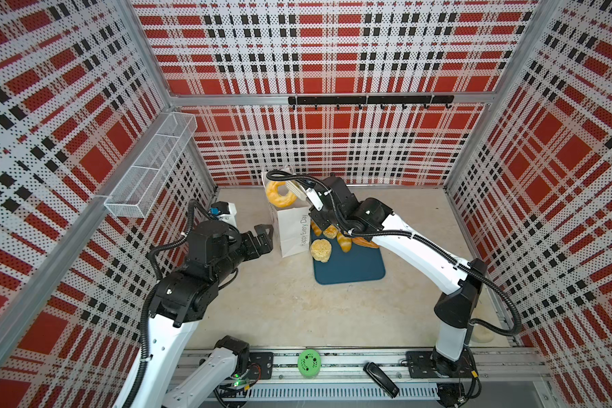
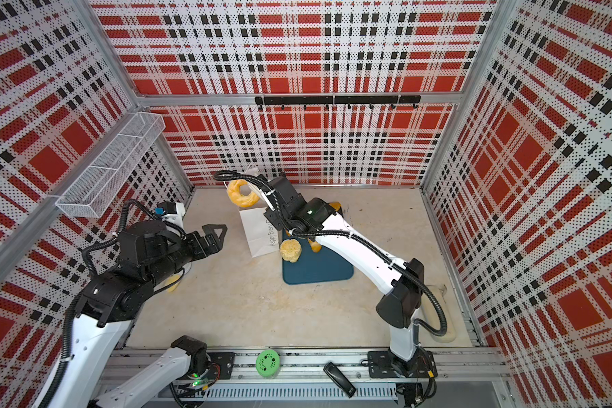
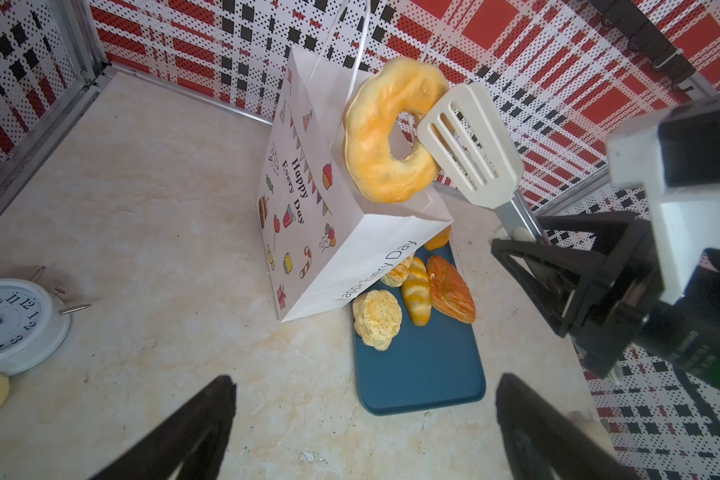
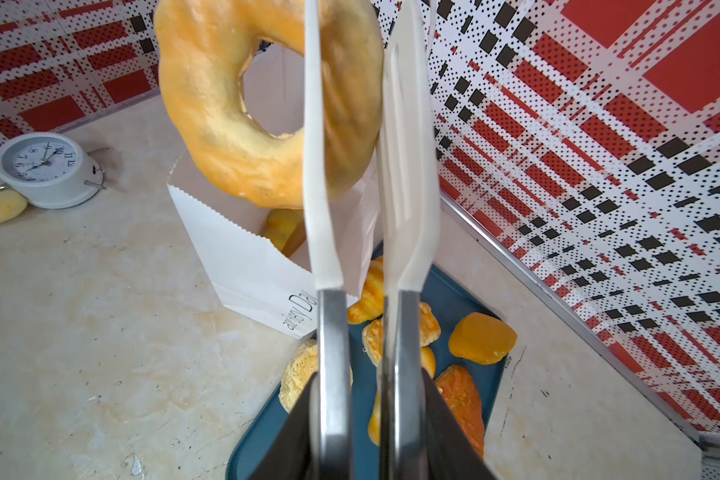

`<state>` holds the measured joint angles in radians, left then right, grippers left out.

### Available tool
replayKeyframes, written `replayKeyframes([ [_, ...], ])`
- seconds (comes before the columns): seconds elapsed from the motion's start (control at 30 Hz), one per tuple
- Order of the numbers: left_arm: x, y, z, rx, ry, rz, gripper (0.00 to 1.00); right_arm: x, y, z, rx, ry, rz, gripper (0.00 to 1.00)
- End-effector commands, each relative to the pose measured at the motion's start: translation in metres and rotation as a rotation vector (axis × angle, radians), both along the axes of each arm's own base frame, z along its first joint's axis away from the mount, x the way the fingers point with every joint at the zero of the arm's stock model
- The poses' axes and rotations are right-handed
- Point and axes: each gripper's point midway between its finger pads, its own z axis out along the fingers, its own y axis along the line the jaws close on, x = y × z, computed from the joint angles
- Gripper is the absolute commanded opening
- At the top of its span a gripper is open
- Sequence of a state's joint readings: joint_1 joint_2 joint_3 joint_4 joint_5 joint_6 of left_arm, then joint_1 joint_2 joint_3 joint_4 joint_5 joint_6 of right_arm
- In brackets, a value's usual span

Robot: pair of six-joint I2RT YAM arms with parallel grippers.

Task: Place the fake bread into the paper bag
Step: 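Carry the ring donut in the tongs over the paper bag opening, then lower the donut into the bag and open the tongs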

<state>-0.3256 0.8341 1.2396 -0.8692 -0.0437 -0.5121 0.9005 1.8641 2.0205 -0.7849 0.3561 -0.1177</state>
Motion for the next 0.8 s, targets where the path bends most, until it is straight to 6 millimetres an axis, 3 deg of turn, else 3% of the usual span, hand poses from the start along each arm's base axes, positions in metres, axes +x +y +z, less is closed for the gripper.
replayKeyframes([
  [0.0, -0.0007, 0.0038, -0.0064, 0.002, 0.016, 0.016, 0.99, 0.0098, 0.0028, 0.0267, 0.027, -0.1, -0.028, 0.37],
  [0.77, -0.0064, 0.0065, -0.0124, 0.0, 0.025, 0.023, 0.99, 0.0031, 0.0032, 0.0262, -0.056, -0.14, -0.022, 0.47],
])
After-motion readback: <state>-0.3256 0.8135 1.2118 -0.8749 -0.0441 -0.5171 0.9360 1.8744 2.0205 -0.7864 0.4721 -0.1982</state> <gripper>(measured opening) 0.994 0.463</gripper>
